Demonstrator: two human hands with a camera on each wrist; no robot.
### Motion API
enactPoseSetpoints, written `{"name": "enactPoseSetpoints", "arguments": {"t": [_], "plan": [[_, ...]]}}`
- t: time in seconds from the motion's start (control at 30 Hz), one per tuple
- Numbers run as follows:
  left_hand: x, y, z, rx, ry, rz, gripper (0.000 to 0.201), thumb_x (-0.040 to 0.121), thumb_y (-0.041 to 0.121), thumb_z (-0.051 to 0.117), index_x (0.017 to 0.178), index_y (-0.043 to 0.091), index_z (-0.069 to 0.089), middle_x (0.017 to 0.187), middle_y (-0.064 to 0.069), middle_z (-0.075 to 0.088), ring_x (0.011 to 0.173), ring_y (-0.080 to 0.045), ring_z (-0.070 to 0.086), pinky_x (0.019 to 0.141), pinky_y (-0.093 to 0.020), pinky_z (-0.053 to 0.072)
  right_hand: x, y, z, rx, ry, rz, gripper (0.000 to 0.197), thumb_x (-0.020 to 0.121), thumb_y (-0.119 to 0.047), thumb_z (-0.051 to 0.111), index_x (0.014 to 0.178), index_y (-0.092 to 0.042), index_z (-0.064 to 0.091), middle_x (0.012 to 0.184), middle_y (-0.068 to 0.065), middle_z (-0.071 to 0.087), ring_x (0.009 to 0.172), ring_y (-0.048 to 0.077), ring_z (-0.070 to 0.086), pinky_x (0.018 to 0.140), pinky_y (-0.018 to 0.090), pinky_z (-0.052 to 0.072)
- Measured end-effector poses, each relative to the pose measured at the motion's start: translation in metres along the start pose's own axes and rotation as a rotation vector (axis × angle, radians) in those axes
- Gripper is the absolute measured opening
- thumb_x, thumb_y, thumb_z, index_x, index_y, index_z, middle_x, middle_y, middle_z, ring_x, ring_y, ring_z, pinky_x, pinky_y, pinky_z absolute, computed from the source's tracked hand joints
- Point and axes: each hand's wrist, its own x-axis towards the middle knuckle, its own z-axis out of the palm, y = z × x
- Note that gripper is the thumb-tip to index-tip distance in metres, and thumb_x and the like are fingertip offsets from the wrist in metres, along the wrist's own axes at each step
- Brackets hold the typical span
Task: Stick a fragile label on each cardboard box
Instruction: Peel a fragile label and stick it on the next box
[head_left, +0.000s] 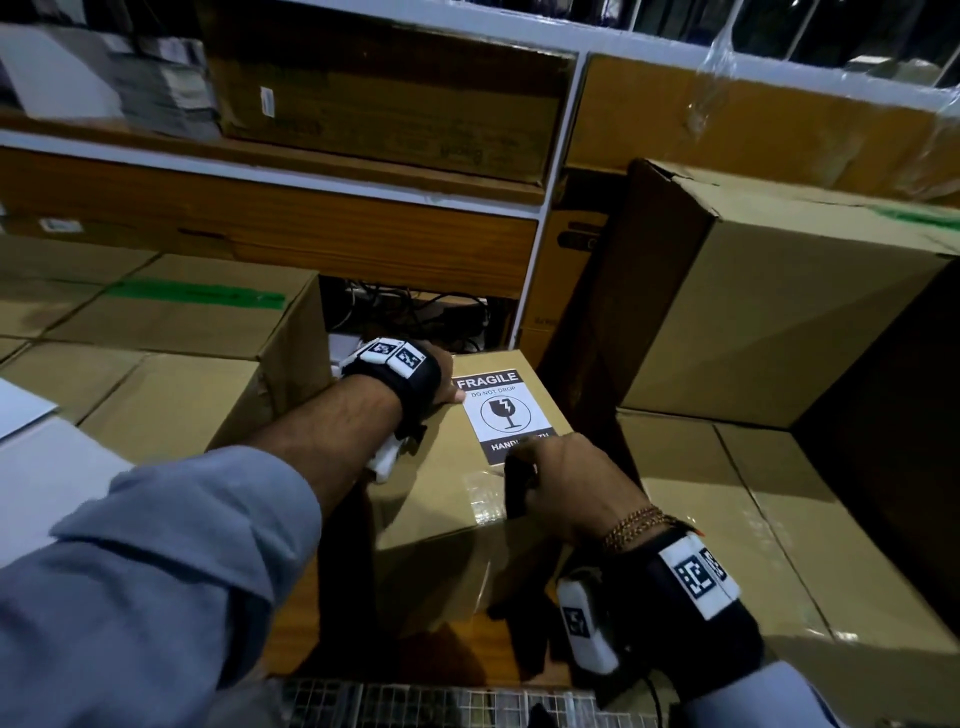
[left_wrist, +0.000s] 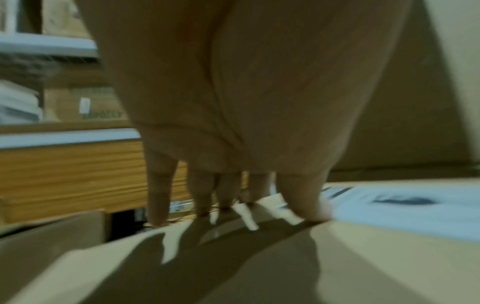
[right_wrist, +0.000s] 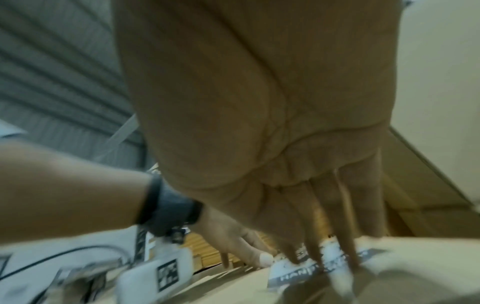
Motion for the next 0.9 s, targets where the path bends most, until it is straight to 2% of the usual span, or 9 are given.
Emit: {"name": "enactPoseSetpoints", "arguments": {"t": [0.1,0.13,0.27,0.37,0.43,0.5,0.6,0.73,0.9], "plan": [[-0.014,0.016,0.008,-0.007,-0.001,-0.020,0.090,0.098,0.060,0.055,0.162,0.009,0.016,0.167,-0.019,0.022,0.148,-0.039,0.034,0.116,-0.045,0.034,0.012,0.007,0.008,0.045,-0.055,-0.035,0.046,0.094,-0.014,0.059,0.139,-0.013,0.058,0.146,0.009,0.053,0.136,0.031,0.048,0.110,0.038,0.043],[-0.020,0.020,0.008,0.006,-0.005,0.013,0.091,0.099,0.060,0.053,0.164,0.012,0.012,0.169,-0.018,0.016,0.150,-0.038,0.030,0.117,-0.045,0.031,0.015,0.011,0.013,0.033,-0.073,-0.037,0.046,0.095,-0.014,0.058,0.140,-0.011,0.056,0.149,0.010,0.048,0.139,0.032,0.043,0.113,0.038,0.040],[-0.041,0.030,0.003,0.042,-0.040,0.123,0.077,0.099,0.064,0.049,0.158,0.018,0.031,0.159,-0.015,0.036,0.140,-0.034,0.045,0.107,-0.039,0.038,0.025,0.030,0.025,0.032,-0.076,0.034,0.057,0.098,-0.022,0.054,0.153,-0.013,0.041,0.166,0.007,0.029,0.152,0.028,0.024,0.121,0.047,0.033],[-0.053,0.035,0.001,0.056,-0.076,0.144,0.080,0.099,0.065,0.047,0.159,0.015,0.028,0.162,-0.014,0.031,0.139,-0.035,0.044,0.106,-0.040,0.039,0.029,0.040,0.027,0.036,-0.029,0.116,0.051,0.101,-0.036,0.050,0.148,-0.017,0.045,0.160,0.004,0.034,0.147,0.029,0.028,0.115,0.056,0.038],[-0.055,0.036,0.000,0.058,-0.062,0.173,0.079,0.101,0.061,0.048,0.160,0.013,0.027,0.163,-0.013,0.029,0.139,-0.035,0.044,0.108,-0.041,0.039,0.031,0.038,0.024,0.054,-0.038,0.165,0.050,0.104,-0.043,0.047,0.147,-0.019,0.048,0.160,0.006,0.032,0.151,0.037,0.022,0.116,0.060,0.035],[-0.057,0.038,-0.003,0.061,-0.071,0.225,0.073,0.103,0.054,0.048,0.162,0.019,0.022,0.168,-0.010,0.022,0.143,-0.034,0.041,0.111,-0.041,0.037,0.032,0.035,0.021,-0.006,-0.086,0.160,0.055,0.106,-0.048,0.043,0.155,-0.023,0.039,0.168,0.006,0.022,0.155,0.045,0.010,0.121,0.060,0.027],[-0.059,0.043,-0.005,0.101,-0.112,0.266,0.068,0.107,0.047,0.045,0.165,0.025,0.015,0.172,-0.006,0.012,0.150,-0.032,0.032,0.116,-0.038,0.031,0.030,0.030,0.025,-0.158,-0.134,0.106,0.062,0.110,-0.045,0.034,0.165,-0.027,0.014,0.174,0.006,0.004,0.156,0.049,0.000,0.126,0.056,0.014],[-0.056,0.046,0.005,0.119,-0.157,0.205,0.077,0.108,0.050,0.040,0.164,0.011,0.005,0.172,-0.008,0.002,0.156,-0.032,0.016,0.123,-0.042,0.020,0.031,0.033,0.039,-0.223,-0.120,0.143,0.069,0.110,-0.049,0.023,0.166,-0.015,0.001,0.174,0.008,-0.001,0.158,0.042,-0.001,0.129,0.051,0.010],[-0.063,0.038,0.017,0.007,-0.109,0.045,0.093,0.101,0.064,0.041,0.164,0.008,0.002,0.172,-0.010,-0.001,0.158,-0.027,0.008,0.124,-0.046,0.014,0.035,0.037,0.036,-0.161,-0.153,0.240,0.082,0.105,-0.063,0.011,0.165,-0.008,-0.003,0.174,0.010,-0.006,0.160,0.034,-0.006,0.129,0.051,0.009]]}}
